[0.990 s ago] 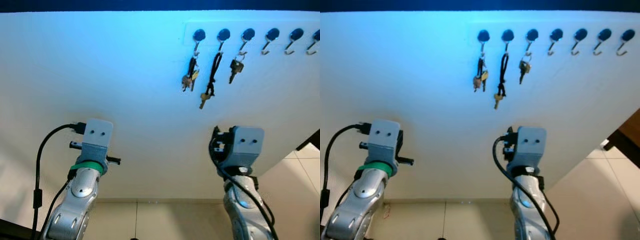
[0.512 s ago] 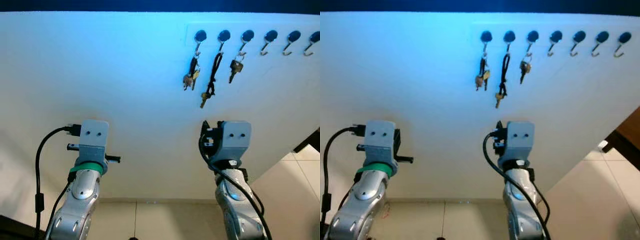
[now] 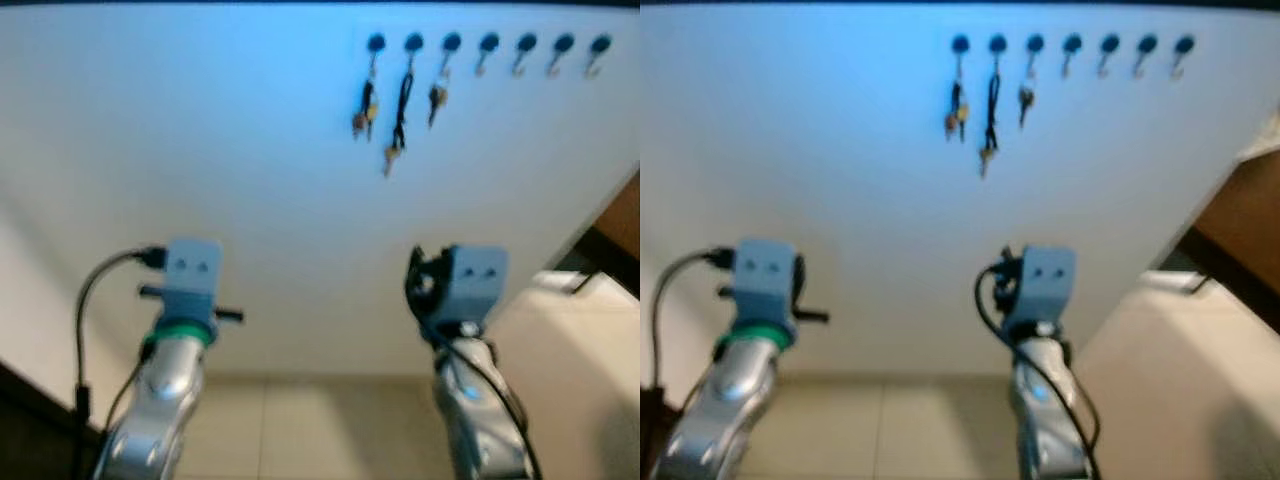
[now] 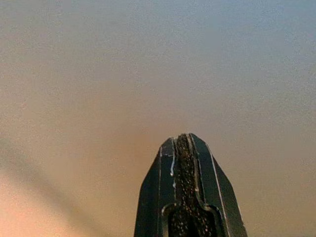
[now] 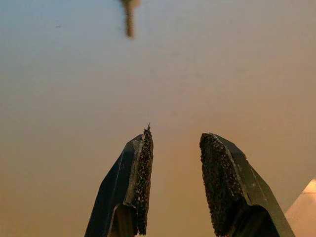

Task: Hang keys on a hook

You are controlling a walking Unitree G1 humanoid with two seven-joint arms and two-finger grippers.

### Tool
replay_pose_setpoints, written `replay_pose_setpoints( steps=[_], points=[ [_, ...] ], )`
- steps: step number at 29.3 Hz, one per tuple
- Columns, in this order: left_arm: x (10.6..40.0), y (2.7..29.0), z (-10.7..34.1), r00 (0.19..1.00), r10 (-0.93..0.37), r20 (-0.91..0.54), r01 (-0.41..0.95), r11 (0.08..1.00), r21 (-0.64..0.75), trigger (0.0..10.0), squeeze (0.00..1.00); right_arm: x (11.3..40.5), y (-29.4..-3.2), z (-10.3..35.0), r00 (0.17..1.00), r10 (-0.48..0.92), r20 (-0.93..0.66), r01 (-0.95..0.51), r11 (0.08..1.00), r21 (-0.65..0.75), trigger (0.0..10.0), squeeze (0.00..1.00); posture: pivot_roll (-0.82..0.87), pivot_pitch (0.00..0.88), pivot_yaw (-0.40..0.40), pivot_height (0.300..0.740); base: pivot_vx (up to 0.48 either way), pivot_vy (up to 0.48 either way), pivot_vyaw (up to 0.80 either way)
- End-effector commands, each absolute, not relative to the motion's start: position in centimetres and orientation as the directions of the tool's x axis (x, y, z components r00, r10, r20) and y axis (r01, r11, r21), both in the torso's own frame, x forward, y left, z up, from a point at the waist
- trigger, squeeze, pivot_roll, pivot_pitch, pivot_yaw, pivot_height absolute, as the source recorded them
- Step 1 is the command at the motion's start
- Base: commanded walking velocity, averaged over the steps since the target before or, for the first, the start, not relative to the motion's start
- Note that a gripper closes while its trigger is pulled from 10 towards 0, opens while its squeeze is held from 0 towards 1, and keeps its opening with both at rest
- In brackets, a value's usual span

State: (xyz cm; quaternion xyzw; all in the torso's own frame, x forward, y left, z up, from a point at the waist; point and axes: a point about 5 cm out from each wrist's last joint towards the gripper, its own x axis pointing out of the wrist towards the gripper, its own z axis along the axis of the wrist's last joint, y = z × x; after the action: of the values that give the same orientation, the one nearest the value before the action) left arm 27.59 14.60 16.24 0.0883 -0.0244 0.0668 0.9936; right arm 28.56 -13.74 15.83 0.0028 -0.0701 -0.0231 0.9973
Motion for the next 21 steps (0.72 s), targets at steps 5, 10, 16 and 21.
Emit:
replay_pose_setpoints(
  steps=[5,10,16,21],
  points=[
    [27.39,14.71,15.8,0.99,0.134,0.045,-0.14,0.975,0.175,10.0,0.0,28.53,-13.41,15.78,0.991,-0.025,0.133,0.024,1.0,0.008,10.0,0.0,-0.14,0.027,0.085,0.74,-0.337,0.0,0.0],
    [27.39,14.71,15.81,0.99,0.133,0.048,-0.139,0.975,0.176,10.0,0.0,28.6,-13.43,15.8,0.99,-0.02,0.14,0.02,1.0,0.001,10.0,0.0,-0.13,0.029,0.087,0.74,-0.339,0.0,0.0],
    [27.4,14.73,15.83,0.99,0.131,0.049,-0.137,0.975,0.174,10.0,0.0,28.68,-13.43,15.94,0.989,-0.016,0.146,0.017,1.0,-0.005,10.0,0.0,-0.13,0.029,0.087,0.74,-0.337,0.0,0.0],
    [27.41,14.73,15.85,0.991,0.127,0.051,-0.134,0.975,0.174,10.0,0.0,28.77,-13.34,16.02,0.989,-0.009,0.151,0.011,1.0,-0.011,10.0,0.0,-0.13,0.027,0.087,0.74,-0.337,0.0,0.0]
  ],
)
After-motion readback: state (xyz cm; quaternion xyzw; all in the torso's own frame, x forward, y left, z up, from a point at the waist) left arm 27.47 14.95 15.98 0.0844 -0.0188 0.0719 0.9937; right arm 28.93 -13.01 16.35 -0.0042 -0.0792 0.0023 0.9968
